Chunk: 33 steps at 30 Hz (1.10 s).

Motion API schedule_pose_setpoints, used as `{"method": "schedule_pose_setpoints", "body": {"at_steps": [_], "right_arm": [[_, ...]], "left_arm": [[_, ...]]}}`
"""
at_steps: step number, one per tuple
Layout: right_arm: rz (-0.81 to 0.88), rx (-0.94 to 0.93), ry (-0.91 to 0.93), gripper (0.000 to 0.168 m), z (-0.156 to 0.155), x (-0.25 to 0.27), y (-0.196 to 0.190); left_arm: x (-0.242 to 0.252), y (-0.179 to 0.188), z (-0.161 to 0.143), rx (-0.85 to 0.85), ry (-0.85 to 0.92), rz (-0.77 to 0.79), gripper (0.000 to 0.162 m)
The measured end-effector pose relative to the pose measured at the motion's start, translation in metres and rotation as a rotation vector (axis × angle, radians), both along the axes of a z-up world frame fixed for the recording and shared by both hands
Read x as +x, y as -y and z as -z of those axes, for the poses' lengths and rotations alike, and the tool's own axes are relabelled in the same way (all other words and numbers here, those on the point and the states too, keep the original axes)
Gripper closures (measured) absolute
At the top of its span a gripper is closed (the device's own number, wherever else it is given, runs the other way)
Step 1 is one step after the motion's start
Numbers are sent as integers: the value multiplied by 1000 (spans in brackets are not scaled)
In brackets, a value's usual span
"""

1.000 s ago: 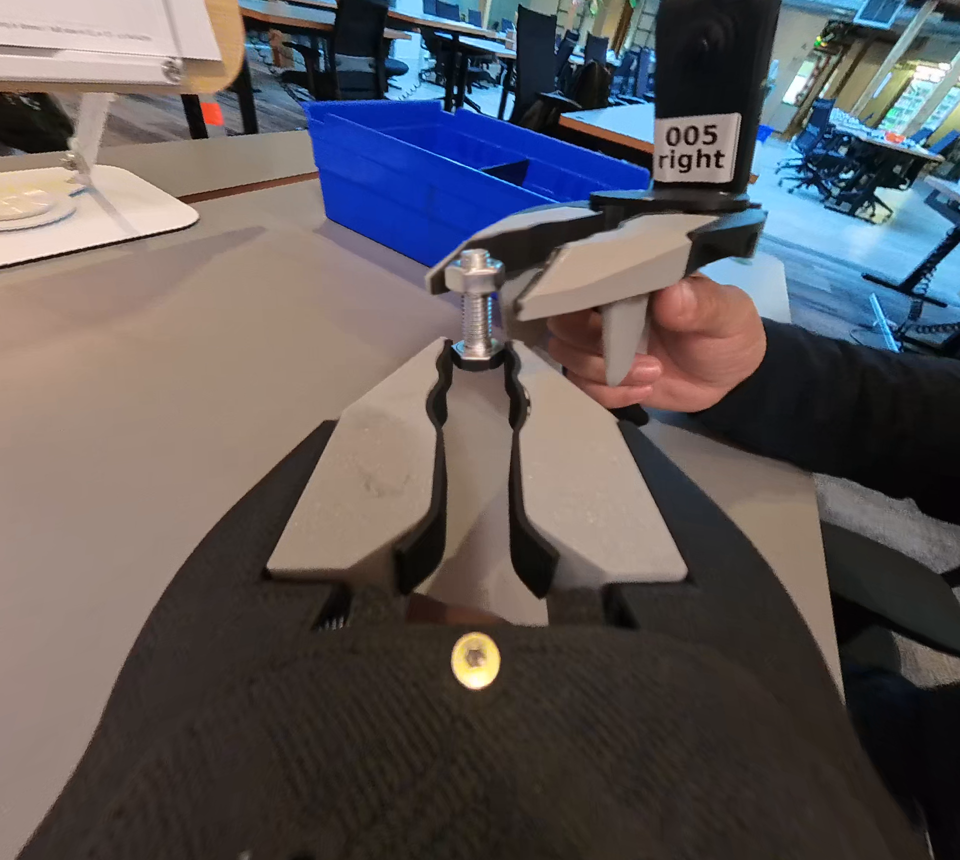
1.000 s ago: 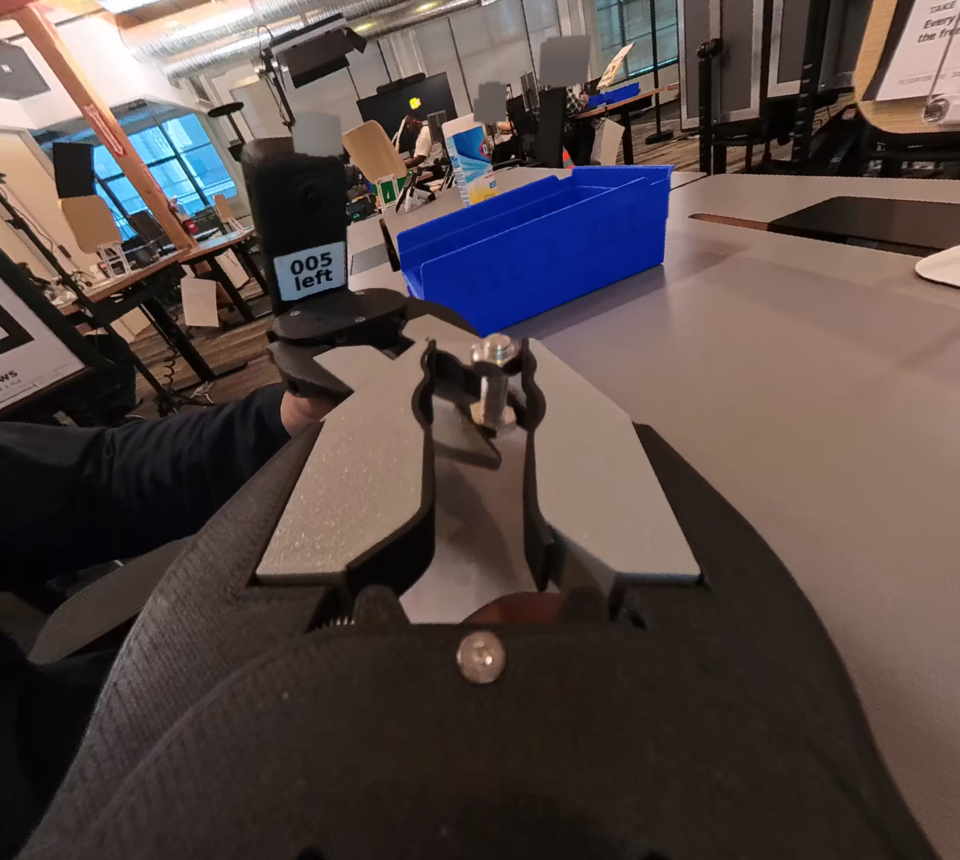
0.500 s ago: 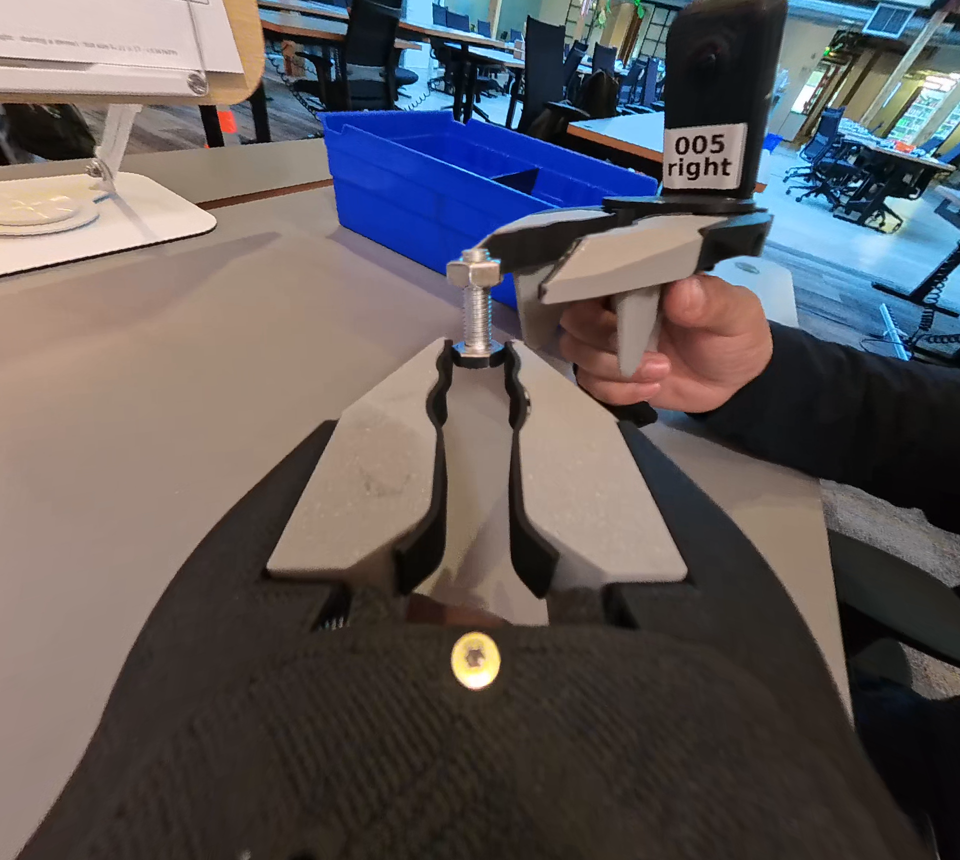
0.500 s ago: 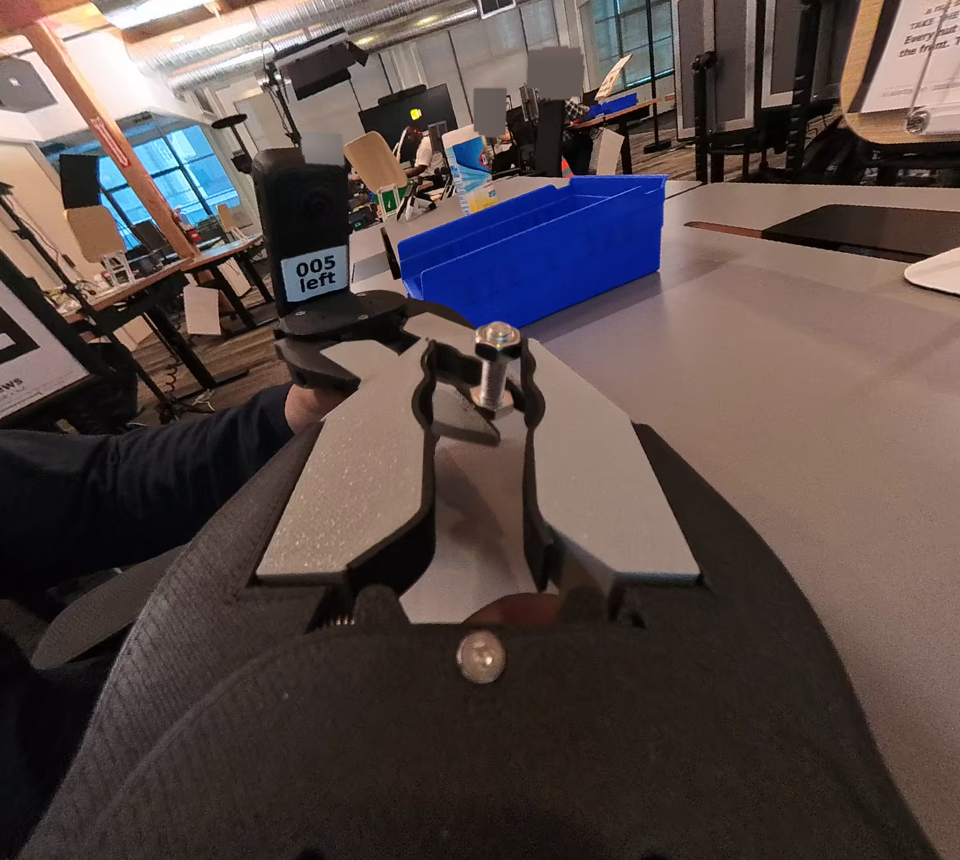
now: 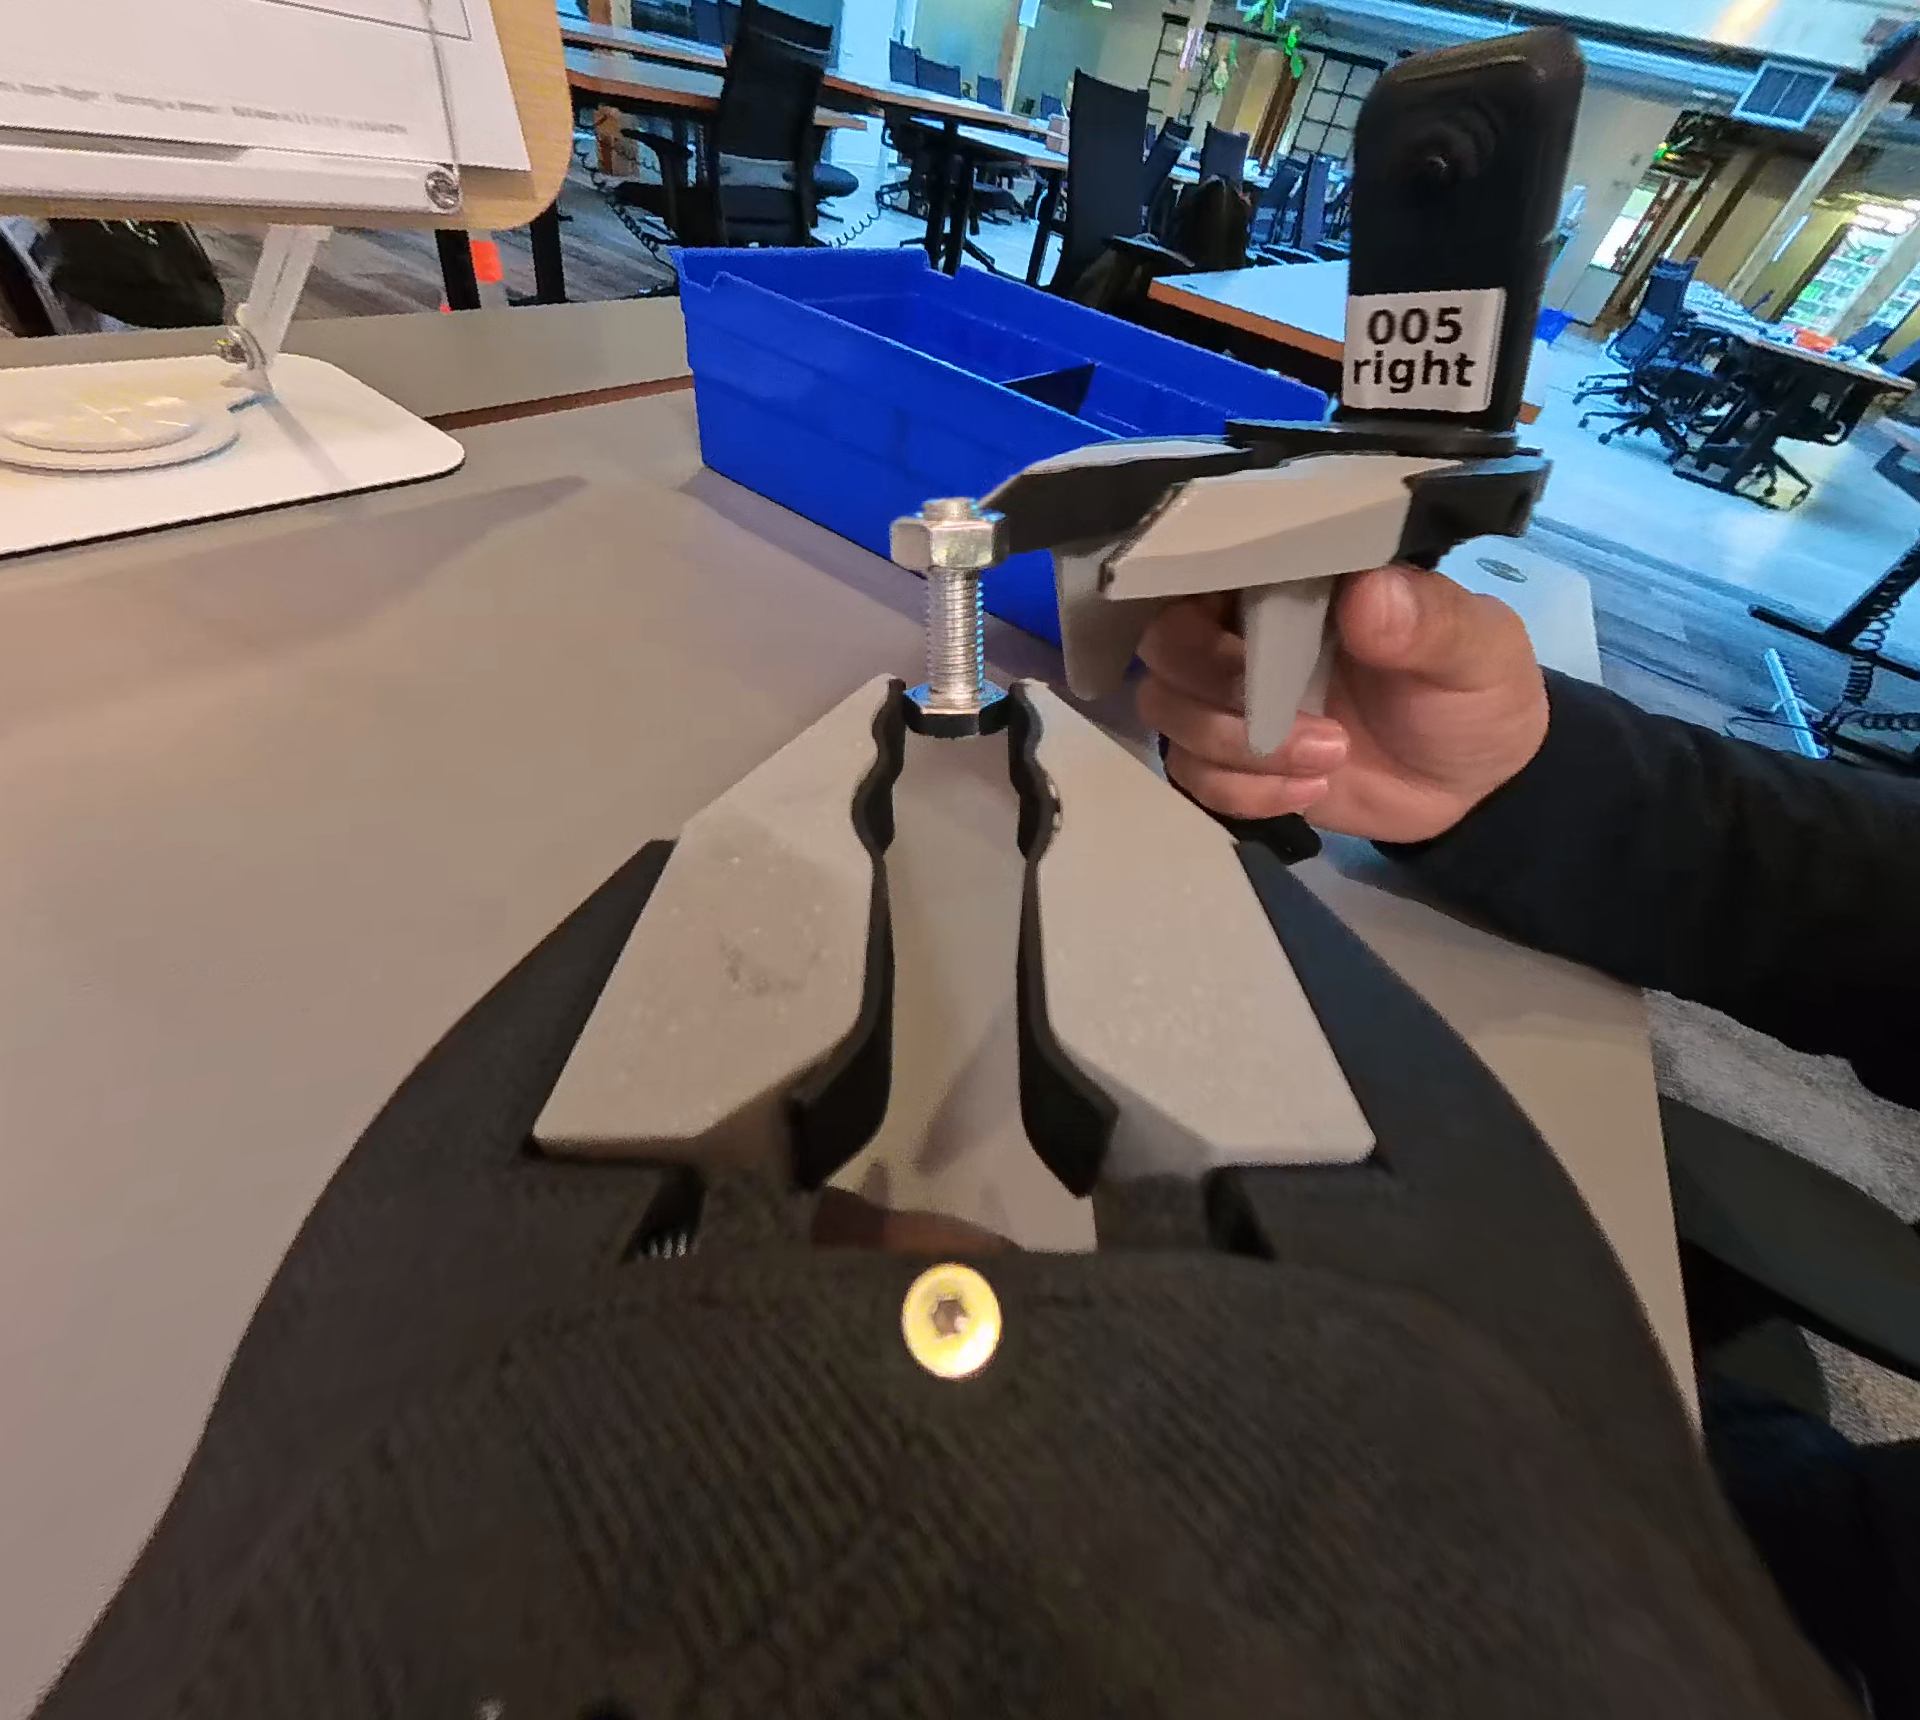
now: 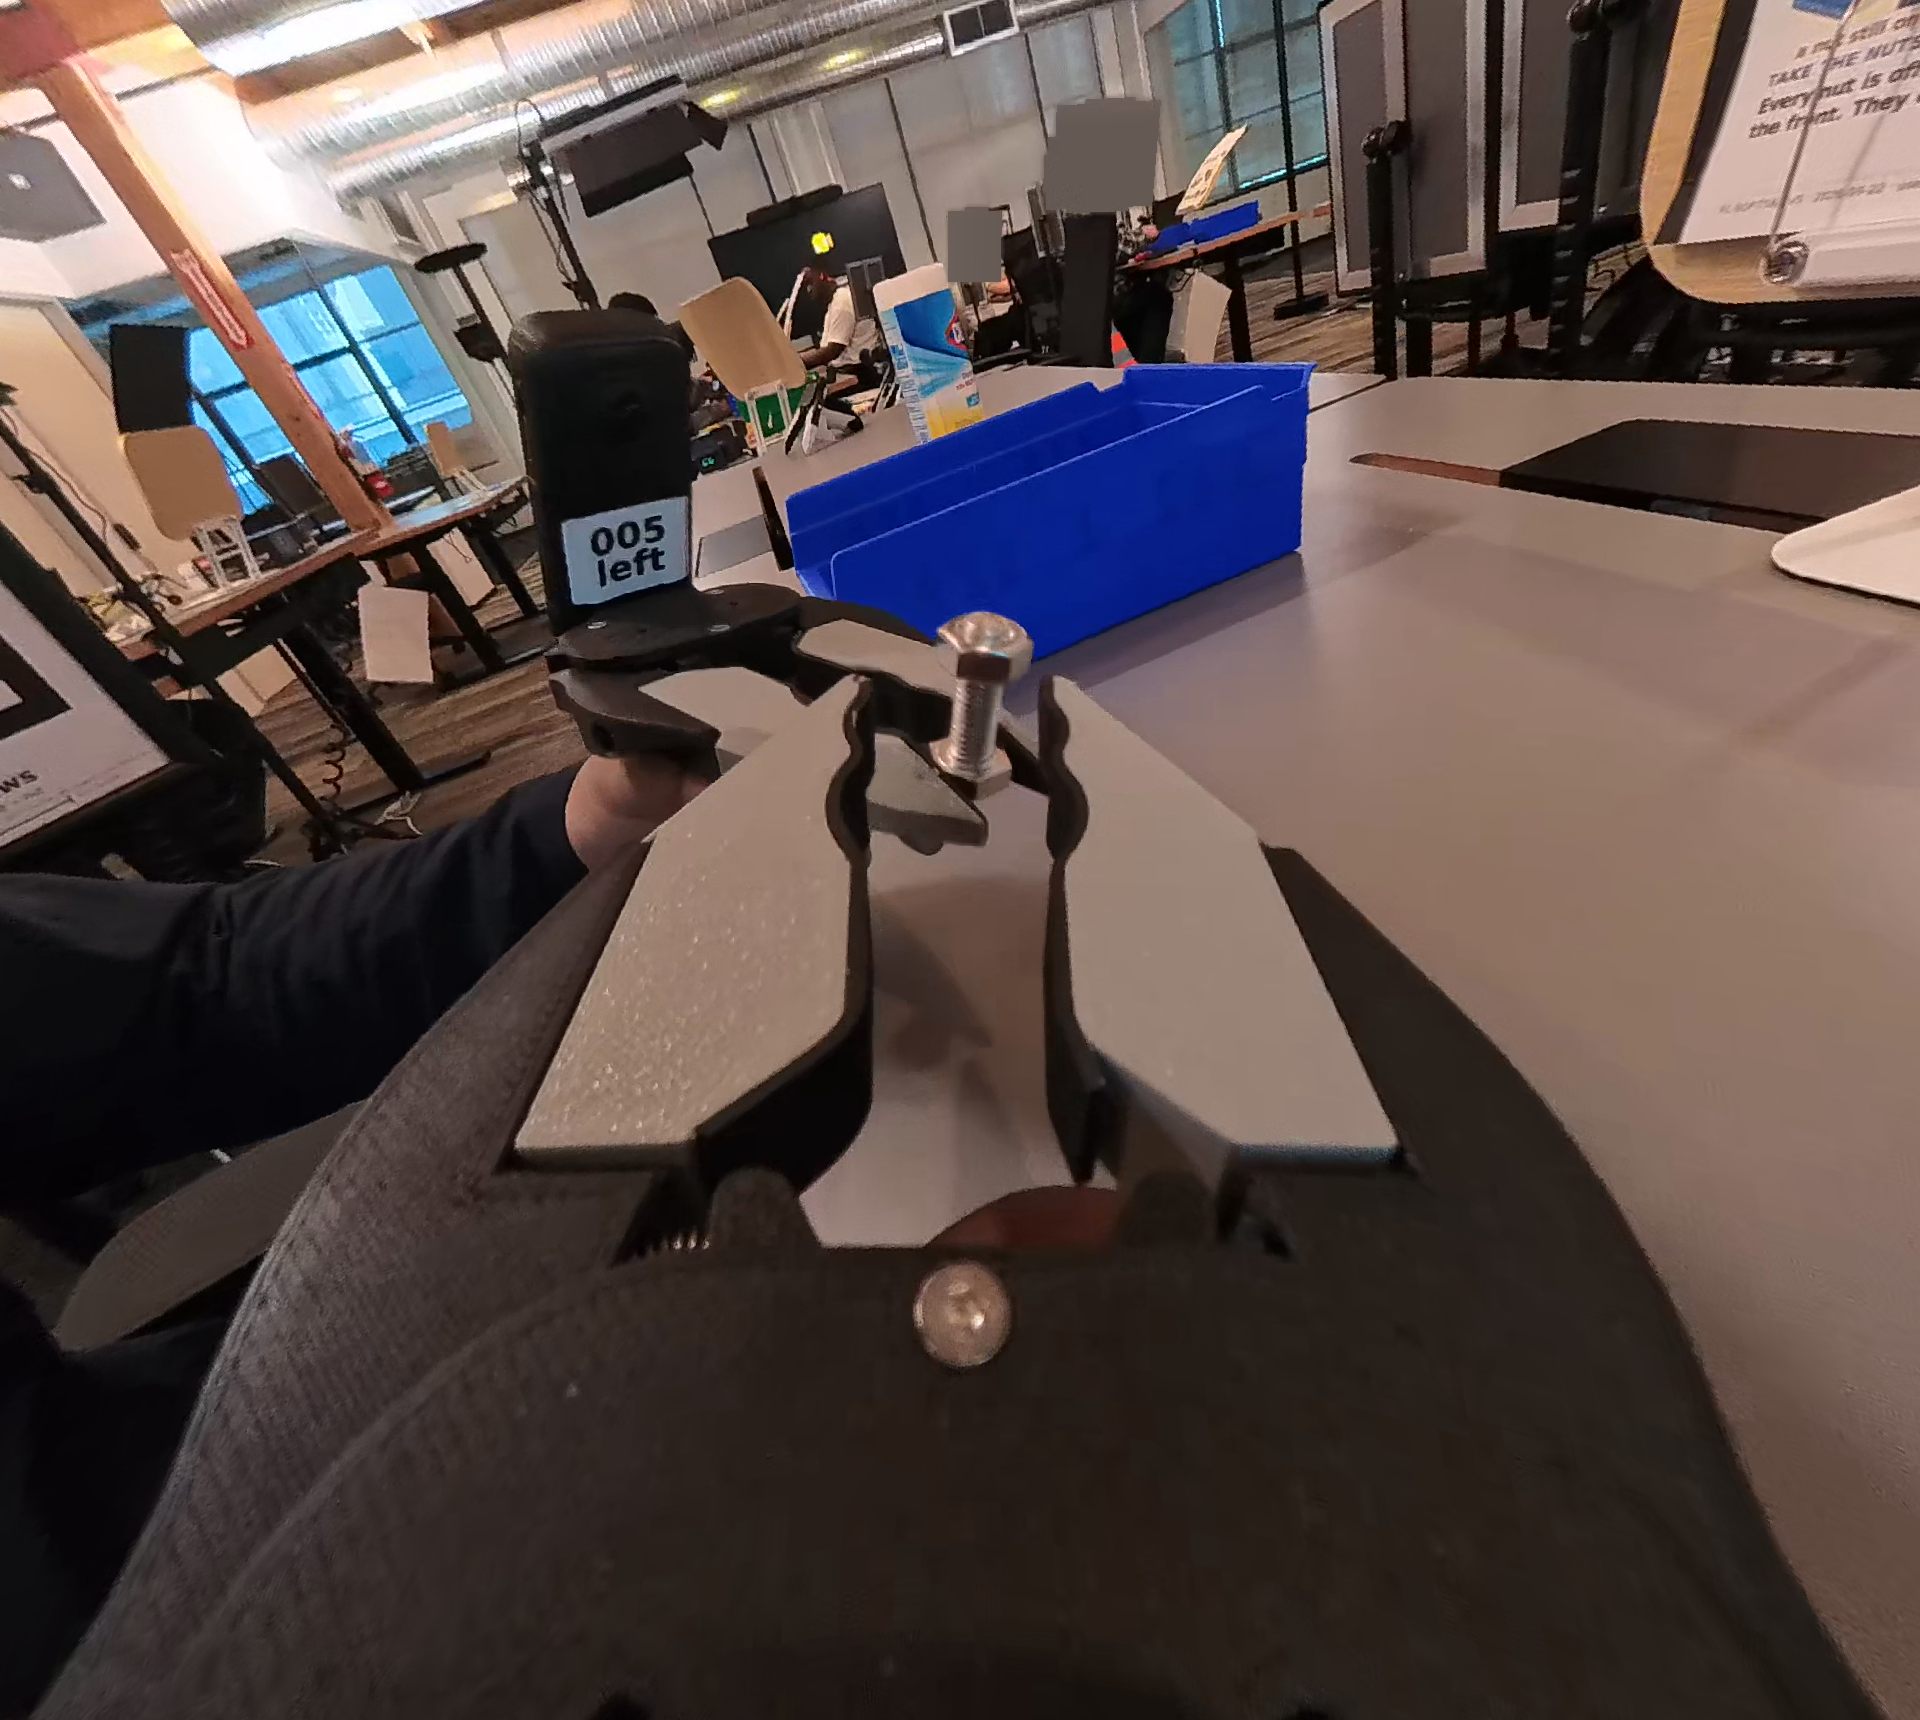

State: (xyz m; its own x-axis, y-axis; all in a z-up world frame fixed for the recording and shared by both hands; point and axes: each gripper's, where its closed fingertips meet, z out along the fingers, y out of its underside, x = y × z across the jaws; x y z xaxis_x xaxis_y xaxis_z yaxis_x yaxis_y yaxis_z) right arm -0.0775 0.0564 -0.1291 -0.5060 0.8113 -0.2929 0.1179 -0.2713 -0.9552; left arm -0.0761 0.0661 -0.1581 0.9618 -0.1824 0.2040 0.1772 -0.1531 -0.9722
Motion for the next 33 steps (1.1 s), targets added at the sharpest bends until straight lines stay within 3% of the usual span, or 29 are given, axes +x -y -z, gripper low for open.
{"method": "schedule_pose_setpoints", "body": {"at_steps": [8,17,26,33], "right_arm": [[-20,41,33,138,11,-6,13],[8,-5,-2,139,-2,1,-1],[-28,26,27,139,8,-5,14],[8,-7,4,139,-1,-1,0]], "left_arm": [[26,-6,15,-54,-80,80,145],[4,0,0,3,-3,16,145],[27,-5,14,-50,-73,92,145],[19,-4,10,-34,-55,61,145]]}}
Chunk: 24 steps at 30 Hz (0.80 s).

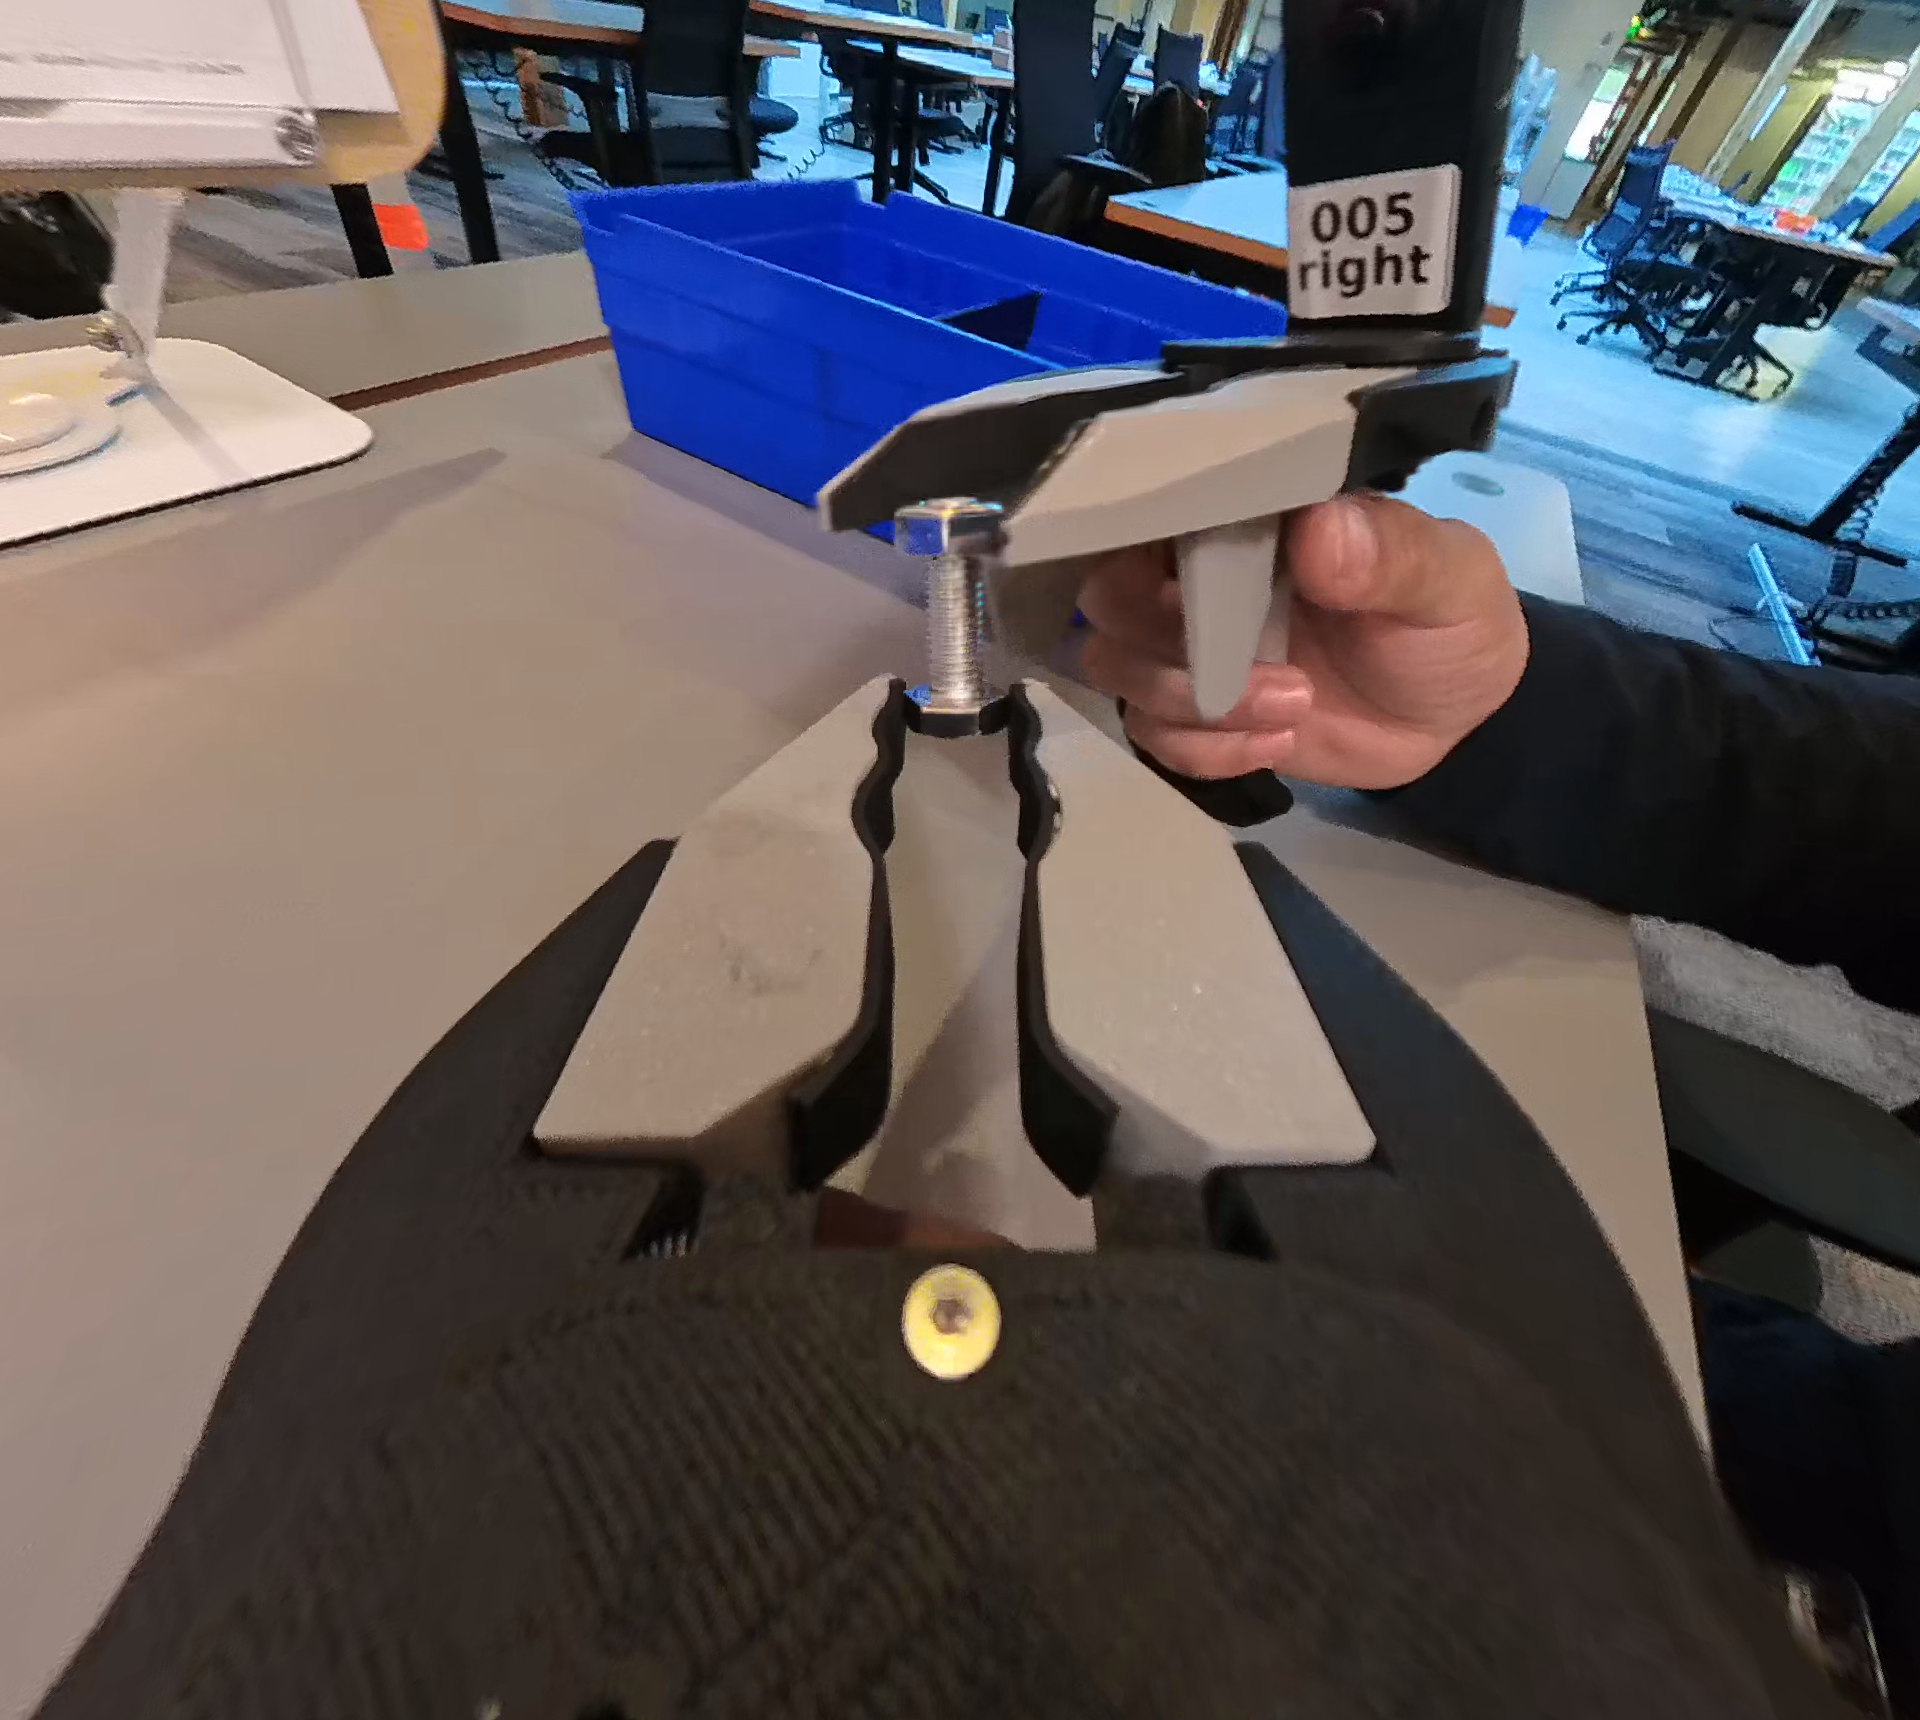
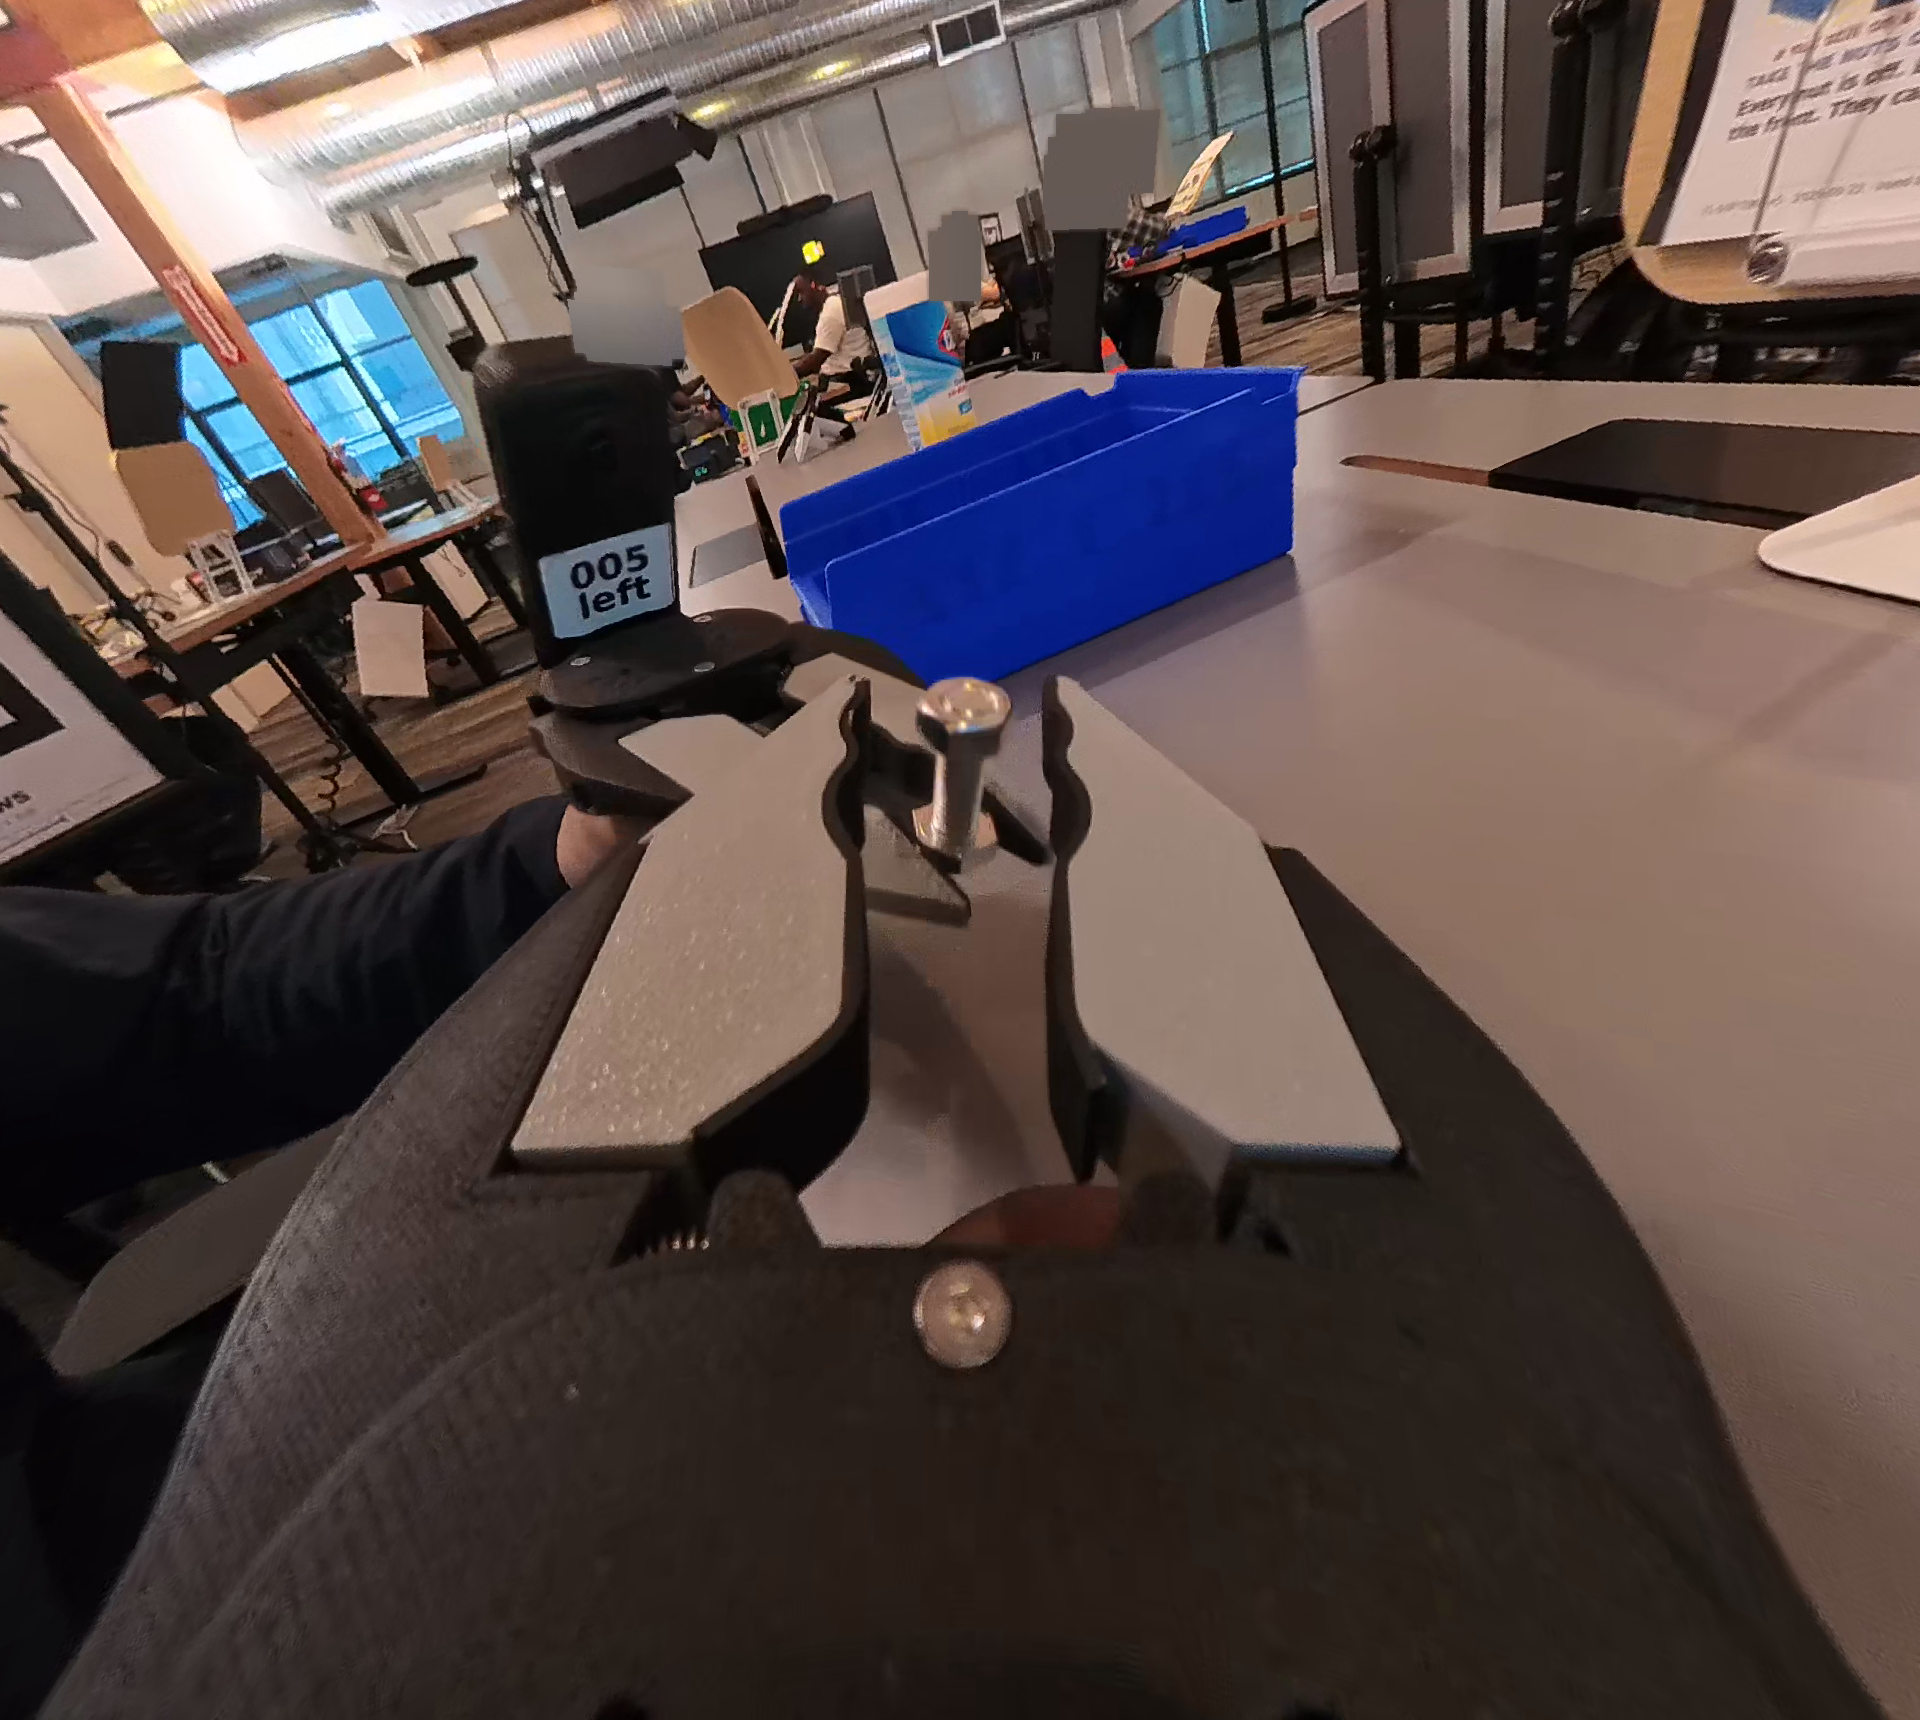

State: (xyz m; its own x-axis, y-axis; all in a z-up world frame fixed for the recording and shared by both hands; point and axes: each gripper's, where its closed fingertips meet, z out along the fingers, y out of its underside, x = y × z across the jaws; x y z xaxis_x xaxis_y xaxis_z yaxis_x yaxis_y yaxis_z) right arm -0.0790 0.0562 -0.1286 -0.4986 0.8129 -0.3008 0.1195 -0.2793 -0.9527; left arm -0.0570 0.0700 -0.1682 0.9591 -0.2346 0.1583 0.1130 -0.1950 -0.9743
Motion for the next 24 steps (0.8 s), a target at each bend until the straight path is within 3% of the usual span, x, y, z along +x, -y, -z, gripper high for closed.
{"method": "schedule_pose_setpoints", "body": {"at_steps": [6,16,24], "right_arm": [[-7,-5,-6,141,-2,2,-1],[-41,41,35,137,12,-3,14],[-6,7,3,138,2,1,1]], "left_arm": [[-11,3,-8,31,47,-32,145],[12,-3,11,-42,-39,36,145],[-5,2,-3,11,18,-17,145]]}}
